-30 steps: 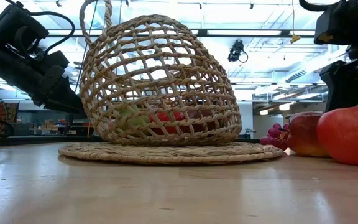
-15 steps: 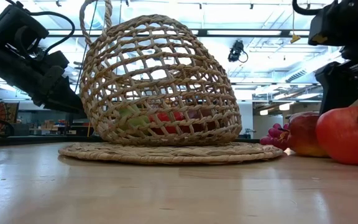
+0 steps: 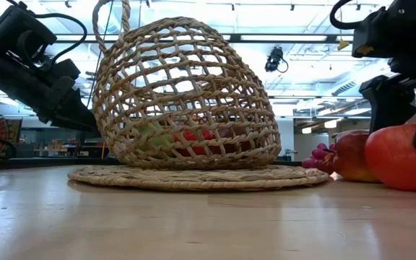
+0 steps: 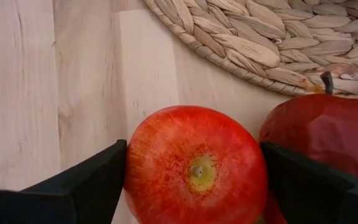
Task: Build produce basket
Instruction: Put the bottom red apple into the basket
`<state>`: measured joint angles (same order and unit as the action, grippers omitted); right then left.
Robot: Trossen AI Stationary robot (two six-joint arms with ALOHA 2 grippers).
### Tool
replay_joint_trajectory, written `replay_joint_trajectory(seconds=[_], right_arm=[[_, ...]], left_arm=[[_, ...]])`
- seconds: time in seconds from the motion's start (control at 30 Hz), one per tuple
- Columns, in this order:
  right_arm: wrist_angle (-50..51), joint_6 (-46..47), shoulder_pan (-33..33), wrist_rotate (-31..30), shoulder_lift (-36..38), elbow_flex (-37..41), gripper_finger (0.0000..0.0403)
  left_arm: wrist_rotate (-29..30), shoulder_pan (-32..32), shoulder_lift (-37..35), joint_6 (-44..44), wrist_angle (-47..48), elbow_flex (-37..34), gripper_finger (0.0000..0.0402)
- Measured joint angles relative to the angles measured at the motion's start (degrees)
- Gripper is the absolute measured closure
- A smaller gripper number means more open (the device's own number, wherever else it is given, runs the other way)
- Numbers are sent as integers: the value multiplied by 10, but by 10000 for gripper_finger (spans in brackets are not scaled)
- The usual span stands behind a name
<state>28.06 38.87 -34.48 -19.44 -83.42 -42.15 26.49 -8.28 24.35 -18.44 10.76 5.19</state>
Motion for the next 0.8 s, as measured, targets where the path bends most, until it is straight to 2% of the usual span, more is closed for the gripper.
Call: replay_joint_trajectory(seconds=[0.27,0.5,0.6,0.8], right_arm=[[2,-15,17,37,8,-14,55],[-2,-103,17,35,28,-59,56],[-1,-151,18,-2,44,-70,56],[-22,-278,30,-139,86,-73,56]], left_arm=[[0,0,0,0,0,0,44],[0,0,0,0,0,0,44],[0,0,0,0,0,0,44],[0,0,0,0,0,0,44]])
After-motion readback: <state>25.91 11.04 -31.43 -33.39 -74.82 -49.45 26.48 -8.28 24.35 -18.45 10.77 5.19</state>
